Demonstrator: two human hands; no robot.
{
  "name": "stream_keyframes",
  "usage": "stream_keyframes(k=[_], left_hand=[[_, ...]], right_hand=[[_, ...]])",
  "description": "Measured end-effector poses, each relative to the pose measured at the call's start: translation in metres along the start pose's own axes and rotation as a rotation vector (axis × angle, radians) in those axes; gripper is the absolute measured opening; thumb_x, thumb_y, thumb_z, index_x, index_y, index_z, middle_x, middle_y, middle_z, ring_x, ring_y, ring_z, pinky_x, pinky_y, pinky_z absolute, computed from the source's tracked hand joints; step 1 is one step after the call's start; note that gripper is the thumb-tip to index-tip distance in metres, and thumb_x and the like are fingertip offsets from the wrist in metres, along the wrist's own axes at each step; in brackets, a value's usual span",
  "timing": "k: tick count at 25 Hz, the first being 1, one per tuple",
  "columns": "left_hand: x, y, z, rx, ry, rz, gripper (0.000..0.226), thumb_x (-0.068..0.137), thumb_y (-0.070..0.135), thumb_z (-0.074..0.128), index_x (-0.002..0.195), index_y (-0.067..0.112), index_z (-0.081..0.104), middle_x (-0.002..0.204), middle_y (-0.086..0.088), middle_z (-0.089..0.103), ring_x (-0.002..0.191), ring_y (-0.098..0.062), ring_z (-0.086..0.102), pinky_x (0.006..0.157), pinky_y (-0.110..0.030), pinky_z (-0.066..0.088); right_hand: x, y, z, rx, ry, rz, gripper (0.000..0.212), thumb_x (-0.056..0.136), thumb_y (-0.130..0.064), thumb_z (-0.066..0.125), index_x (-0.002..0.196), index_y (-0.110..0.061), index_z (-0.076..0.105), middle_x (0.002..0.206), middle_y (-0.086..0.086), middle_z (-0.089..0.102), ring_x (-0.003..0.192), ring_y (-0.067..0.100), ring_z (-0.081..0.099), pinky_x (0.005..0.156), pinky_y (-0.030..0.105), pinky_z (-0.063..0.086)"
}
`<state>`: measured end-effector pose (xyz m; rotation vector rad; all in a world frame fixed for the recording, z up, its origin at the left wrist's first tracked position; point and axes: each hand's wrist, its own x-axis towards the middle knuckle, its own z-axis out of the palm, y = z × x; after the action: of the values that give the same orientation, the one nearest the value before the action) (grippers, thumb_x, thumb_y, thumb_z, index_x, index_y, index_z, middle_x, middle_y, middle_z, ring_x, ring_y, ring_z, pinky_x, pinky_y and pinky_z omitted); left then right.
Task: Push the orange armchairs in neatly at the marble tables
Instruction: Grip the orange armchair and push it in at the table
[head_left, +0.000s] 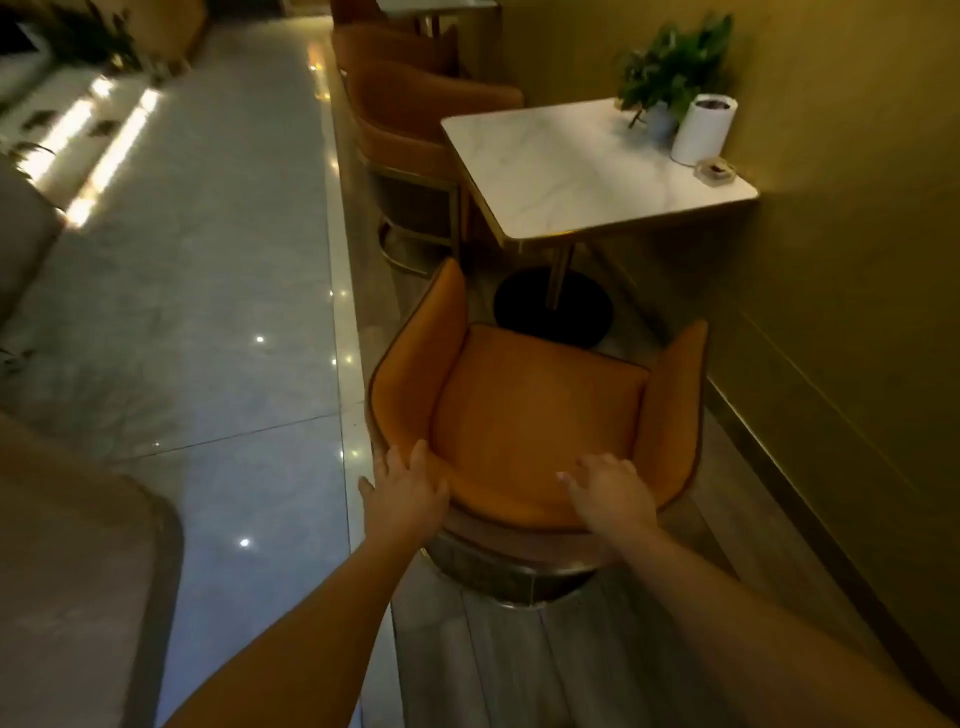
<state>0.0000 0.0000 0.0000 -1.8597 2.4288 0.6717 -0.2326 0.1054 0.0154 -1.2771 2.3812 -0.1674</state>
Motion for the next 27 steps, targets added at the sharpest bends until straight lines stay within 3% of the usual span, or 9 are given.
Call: stream_keyframes(k=[4, 7, 13, 18, 22, 27], left_hand=[[0.016, -0.005, 0.025, 0.001, 0.001, -0.034, 0.054, 0.098, 0.048, 0.040, 0.144, 0.021, 0.031, 0.152, -0.020, 0.033, 0.141, -0.042, 0.029, 0.114, -0.060, 0.031], [0.034, -0.001, 0.037, -0.054, 0.033, -0.072, 0.060, 0.097, 0.047, 0.045, 0.147, 0.018, 0.031, 0.157, -0.023, 0.025, 0.145, -0.045, 0.021, 0.116, -0.059, 0.028], [0.070, -0.002, 0.049, -0.159, 0.098, -0.194, 0.075, 0.095, 0.042, 0.057, 0.154, 0.012, 0.022, 0.165, -0.017, 0.000, 0.151, -0.042, 0.001, 0.118, -0.060, 0.023], [0.083, 0.008, 0.054, -0.245, 0.130, -0.329, 0.089, 0.089, 0.038, 0.067, 0.156, 0.016, 0.012, 0.165, -0.014, -0.003, 0.149, -0.043, 0.006, 0.110, -0.062, 0.032], [0.099, 0.003, 0.052, -0.179, 0.122, -0.368, 0.090, 0.087, 0.039, 0.070, 0.155, 0.015, 0.014, 0.164, -0.018, -0.002, 0.143, -0.048, 0.021, 0.106, -0.062, 0.037], [0.098, 0.008, 0.053, -0.131, 0.104, -0.344, 0.075, 0.087, 0.032, 0.069, 0.147, 0.014, 0.028, 0.163, -0.023, -0.006, 0.140, -0.052, 0.021, 0.105, -0.061, 0.039]], right_hand=[[0.007, 0.029, 0.021, -0.166, 0.070, 0.185, 0.049, 0.097, -0.057, 0.043, 0.133, -0.026, 0.053, 0.145, 0.005, 0.045, 0.135, 0.030, 0.036, 0.111, 0.053, 0.031], [0.015, 0.048, 0.039, -0.104, 0.061, 0.327, 0.052, 0.093, -0.056, 0.050, 0.136, -0.028, 0.049, 0.158, 0.009, 0.025, 0.146, 0.036, 0.016, 0.117, 0.063, 0.017], [0.047, 0.068, 0.047, 0.300, 0.132, 0.585, 0.074, 0.089, -0.038, 0.069, 0.148, -0.017, 0.030, 0.163, 0.012, 0.003, 0.147, 0.044, 0.010, 0.110, 0.058, 0.034], [0.074, 0.079, 0.057, 0.369, 0.046, 0.694, 0.083, 0.085, -0.040, 0.073, 0.150, -0.022, 0.025, 0.164, 0.009, -0.006, 0.142, 0.050, 0.020, 0.105, 0.061, 0.040], [0.081, 0.079, 0.060, 0.314, 0.041, 0.708, 0.070, 0.089, -0.030, 0.067, 0.147, -0.024, 0.028, 0.163, 0.009, -0.012, 0.138, 0.050, 0.025, 0.098, 0.056, 0.045], [0.083, 0.080, 0.063, 0.296, 0.040, 0.683, 0.055, 0.091, -0.023, 0.063, 0.139, -0.030, 0.037, 0.164, 0.010, -0.013, 0.137, 0.051, 0.025, 0.096, 0.058, 0.046]])
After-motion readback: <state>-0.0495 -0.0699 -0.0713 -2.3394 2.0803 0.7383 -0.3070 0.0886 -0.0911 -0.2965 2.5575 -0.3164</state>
